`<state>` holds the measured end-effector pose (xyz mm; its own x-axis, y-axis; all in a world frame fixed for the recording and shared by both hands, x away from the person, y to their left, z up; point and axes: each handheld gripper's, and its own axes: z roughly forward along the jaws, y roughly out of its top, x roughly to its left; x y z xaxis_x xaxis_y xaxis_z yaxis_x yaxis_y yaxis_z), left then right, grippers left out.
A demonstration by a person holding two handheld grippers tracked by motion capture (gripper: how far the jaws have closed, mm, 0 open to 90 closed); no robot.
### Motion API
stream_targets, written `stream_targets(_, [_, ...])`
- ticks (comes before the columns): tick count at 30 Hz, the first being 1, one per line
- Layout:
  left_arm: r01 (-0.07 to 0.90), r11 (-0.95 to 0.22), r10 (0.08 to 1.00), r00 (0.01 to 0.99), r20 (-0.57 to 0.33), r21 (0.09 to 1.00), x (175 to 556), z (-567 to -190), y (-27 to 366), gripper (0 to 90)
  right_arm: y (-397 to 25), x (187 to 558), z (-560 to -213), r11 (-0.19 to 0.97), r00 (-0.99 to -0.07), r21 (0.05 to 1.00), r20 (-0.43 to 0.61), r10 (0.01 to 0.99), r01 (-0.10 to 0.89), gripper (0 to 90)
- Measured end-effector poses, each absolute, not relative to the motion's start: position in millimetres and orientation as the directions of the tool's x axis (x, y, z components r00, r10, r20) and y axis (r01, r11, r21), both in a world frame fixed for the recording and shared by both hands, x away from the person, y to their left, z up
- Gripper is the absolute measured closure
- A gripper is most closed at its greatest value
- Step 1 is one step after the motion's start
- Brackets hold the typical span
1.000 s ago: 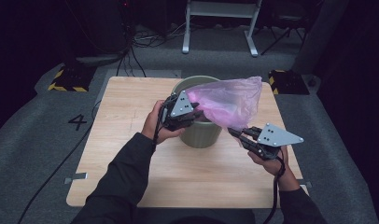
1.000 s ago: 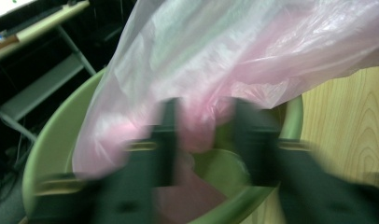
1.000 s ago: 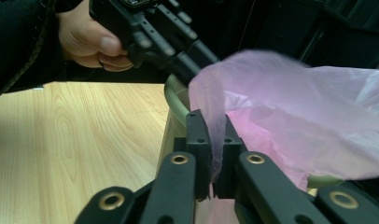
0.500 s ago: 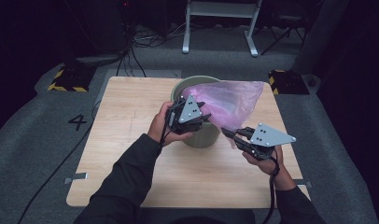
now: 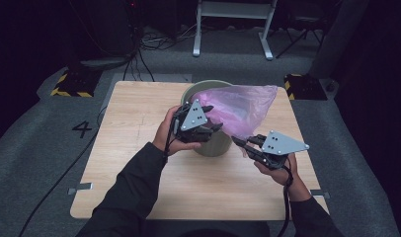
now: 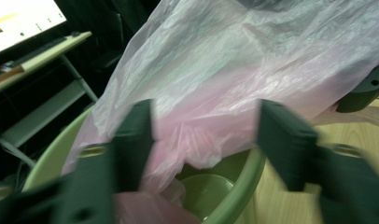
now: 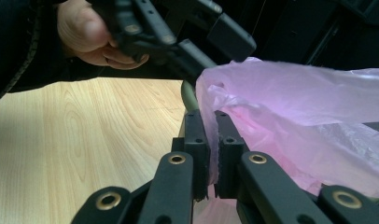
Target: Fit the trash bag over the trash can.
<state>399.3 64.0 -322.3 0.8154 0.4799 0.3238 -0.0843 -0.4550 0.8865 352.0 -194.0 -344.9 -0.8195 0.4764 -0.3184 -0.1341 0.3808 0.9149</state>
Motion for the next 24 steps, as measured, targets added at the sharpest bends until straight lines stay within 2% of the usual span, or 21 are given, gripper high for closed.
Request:
stream_targets(1, [-0.096,-0.462,0.469,0.818,0.334,0.882,398.3,-322.3,61.3,29.5,-194.3,352.0,-344.7,0.379,-0.819,0.916,-0.319,0.477,-0.135,86.5])
stream_targets(4, [-0.098,-0.486,0.436,0.834,0.338,0.868,398.9,-323.4,53.8,25.7,-194.4,350.9,-343.9,0.371,-0.823,0.919,-0.312,0.476,-0.134,86.8])
stream_targets(7, [-0.089,-0.499,0.44,0.831,0.34,0.862,400.9,-325.5,49.6,29.5,-194.5,348.7,-341.9,0.369,-0.827,0.919,-0.313,0.466,-0.14,86.8])
stream_targets(8, [-0.087,-0.504,0.44,0.83,0.342,0.859,402.0,-326.0,49.2,35.0,-194.6,347.6,-341.1,0.368,-0.826,0.919,-0.315,0.467,-0.142,86.6])
stream_targets(12, [-0.093,-0.533,0.424,0.831,0.36,0.841,406.0,-328.2,50.1,66.8,-195.2,343.9,-338.3,0.364,-0.829,0.919,-0.317,0.46,-0.149,86.2])
stream_targets(16, [-0.104,-0.535,0.421,0.828,0.371,0.838,407.3,-329.0,52.1,88.9,-195.2,342.8,-338.0,0.365,-0.831,0.919,-0.318,0.457,-0.151,85.6])
stream_targets(20, [-0.101,-0.53,0.436,0.819,0.372,0.842,408.5,-329.2,56.7,90.0,-196.3,342.3,-338.7,0.362,-0.829,0.92,-0.318,0.461,-0.152,82.2])
stream_targets(24, [-0.099,-0.515,0.445,0.818,0.364,0.852,409.5,-328.8,66.5,90.0,-202.6,340.0,-339.2,0.355,-0.816,0.924,-0.311,0.486,-0.141,68.4])
